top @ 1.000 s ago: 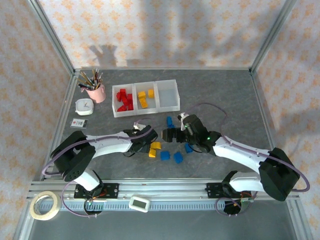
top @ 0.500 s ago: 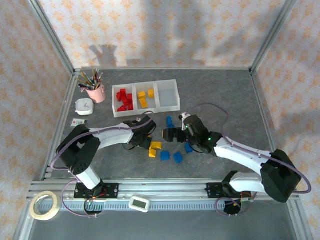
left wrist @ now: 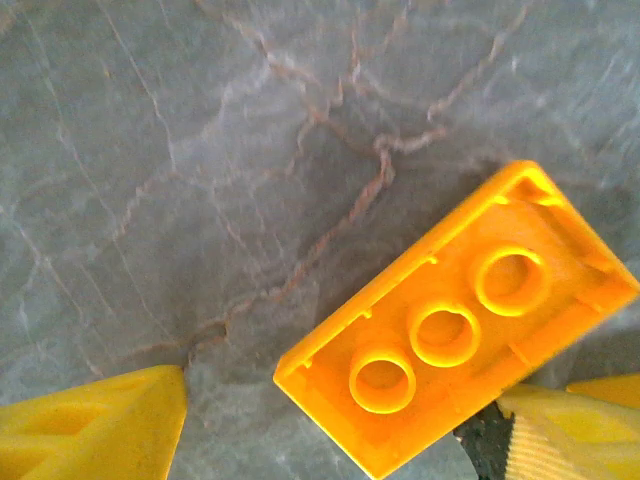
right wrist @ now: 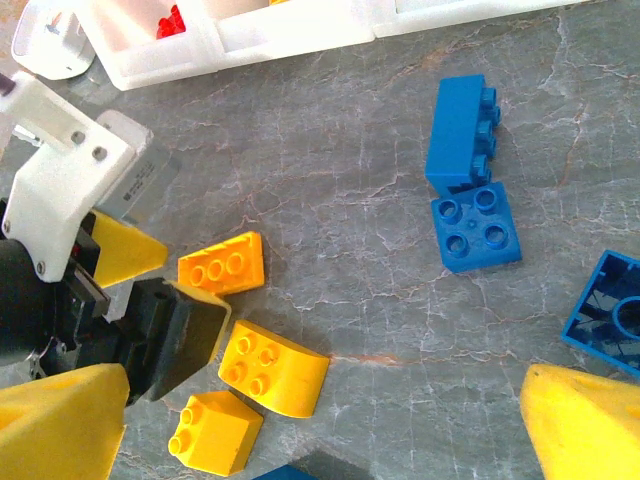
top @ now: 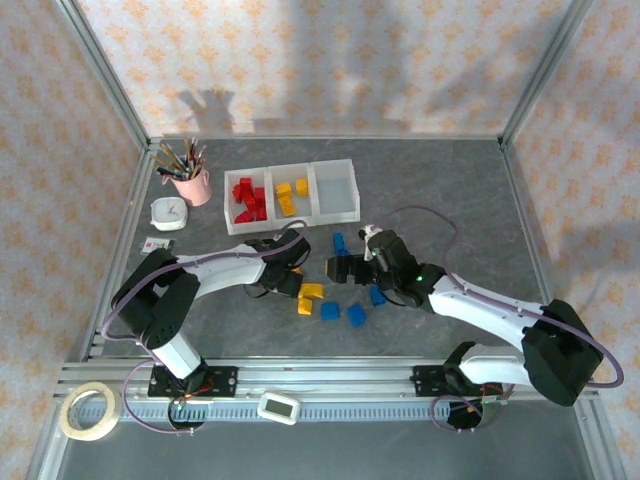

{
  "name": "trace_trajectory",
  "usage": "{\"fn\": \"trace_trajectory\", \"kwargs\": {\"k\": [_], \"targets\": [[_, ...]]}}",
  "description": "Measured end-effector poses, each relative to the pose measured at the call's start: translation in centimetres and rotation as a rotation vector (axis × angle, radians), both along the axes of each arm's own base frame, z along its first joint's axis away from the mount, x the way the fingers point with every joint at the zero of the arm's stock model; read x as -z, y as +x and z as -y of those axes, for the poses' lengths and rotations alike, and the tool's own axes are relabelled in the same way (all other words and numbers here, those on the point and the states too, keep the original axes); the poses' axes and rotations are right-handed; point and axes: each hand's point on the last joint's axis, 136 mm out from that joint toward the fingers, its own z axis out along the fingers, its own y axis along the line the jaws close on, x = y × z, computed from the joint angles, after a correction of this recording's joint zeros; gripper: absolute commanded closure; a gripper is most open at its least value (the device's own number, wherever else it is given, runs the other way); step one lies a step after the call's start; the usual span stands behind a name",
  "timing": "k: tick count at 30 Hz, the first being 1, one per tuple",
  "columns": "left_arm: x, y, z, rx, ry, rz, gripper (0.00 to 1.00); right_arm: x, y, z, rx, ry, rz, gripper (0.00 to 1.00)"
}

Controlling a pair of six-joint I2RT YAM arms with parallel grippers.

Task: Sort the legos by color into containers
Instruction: Rotate the lego at the center of the table, then pick up the lego from the center of the table.

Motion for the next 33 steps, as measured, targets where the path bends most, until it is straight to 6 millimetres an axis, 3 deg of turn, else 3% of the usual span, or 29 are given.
{"fn": "trace_trajectory", "kwargs": {"k": [6, 10, 29, 33], "targets": [[-2.3, 4.6, 1.6, -0.037, -0.083, 0.176, 0.22, 0.1, 0.0, 0.0, 0.0, -0.002, -0.003, 0.0], [-2.8, 5.9, 2.4, -0.039, -0.109, 0.218, 0.22, 0.1, 0.0, 0.0, 0.0, -0.003, -0.003, 0.0], [-1.0, 5.6, 2.3, -0.076, -0.088, 0.166, 0.38, -0.1, 0.0, 0.2, 0.008, -0.005, 0.004, 0.0], [-0.2, 5.3, 2.1, -0.071, -0.071, 0.144, 0.49, -0.1, 0.0, 0.2, 0.008, -0.005, 0.004, 0.0]]}}
